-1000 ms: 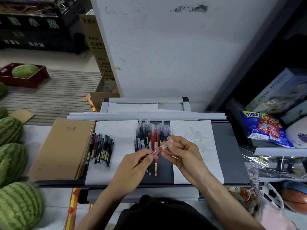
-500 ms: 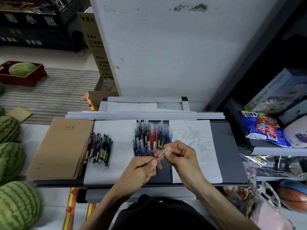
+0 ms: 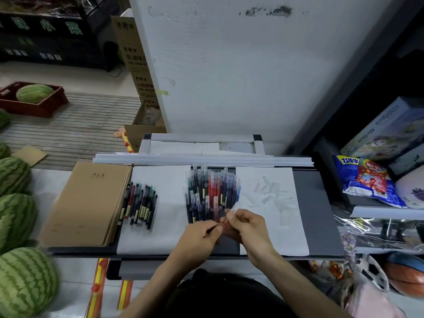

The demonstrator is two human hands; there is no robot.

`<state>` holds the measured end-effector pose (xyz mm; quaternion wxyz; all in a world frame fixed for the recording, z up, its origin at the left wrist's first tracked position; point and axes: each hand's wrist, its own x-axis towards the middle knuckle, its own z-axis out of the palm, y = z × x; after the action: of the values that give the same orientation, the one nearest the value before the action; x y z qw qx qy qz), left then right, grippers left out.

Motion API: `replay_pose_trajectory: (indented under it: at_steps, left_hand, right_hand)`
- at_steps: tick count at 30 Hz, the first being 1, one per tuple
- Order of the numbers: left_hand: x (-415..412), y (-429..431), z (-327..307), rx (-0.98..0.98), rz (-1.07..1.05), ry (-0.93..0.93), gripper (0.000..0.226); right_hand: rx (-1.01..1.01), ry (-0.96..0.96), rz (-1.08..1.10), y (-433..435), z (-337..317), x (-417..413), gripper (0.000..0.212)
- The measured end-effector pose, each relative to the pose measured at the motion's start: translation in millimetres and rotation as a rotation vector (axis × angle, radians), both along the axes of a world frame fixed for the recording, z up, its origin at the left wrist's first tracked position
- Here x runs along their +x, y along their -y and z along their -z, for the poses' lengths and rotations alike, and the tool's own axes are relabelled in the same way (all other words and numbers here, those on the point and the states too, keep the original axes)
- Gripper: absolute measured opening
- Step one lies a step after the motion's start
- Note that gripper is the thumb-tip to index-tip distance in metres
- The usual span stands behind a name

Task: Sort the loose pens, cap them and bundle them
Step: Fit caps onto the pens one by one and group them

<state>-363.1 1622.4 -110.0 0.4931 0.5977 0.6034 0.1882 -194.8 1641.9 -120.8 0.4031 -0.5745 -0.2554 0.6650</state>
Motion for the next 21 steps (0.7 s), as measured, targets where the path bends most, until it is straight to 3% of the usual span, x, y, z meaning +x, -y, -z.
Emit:
replay_pose_trajectory:
  at_steps: [4, 9, 13, 15, 21]
  left_hand:
    - [-23, -4, 12, 0.012, 0.013, -0.136, 0.033]
    - [-56, -12, 25, 0.012, -0.05, -0.262, 0.028]
    - [-85, -19, 34, -0.003, -0.191, -0.436, 0.024]
    - [-98, -24, 35, -0.01, -0.269, -0.467, 0.014]
    - [-121, -47, 38, 0.061, -0.292, -0.747, 0.005]
  right_hand:
    - [-0.07, 0.141, -0.025, -22, 22, 1, 0.02]
    - [-0.009, 0.614, -0.234, -50, 44, 0, 0.018]
    - [0.108, 0.937, -0.445, -63, 53, -5, 0.045]
    - [0.13, 1.014, -0.486, -66, 56, -10, 0.052]
    - [0.15, 1.062, -0.493, -64, 62, -16, 0.046]
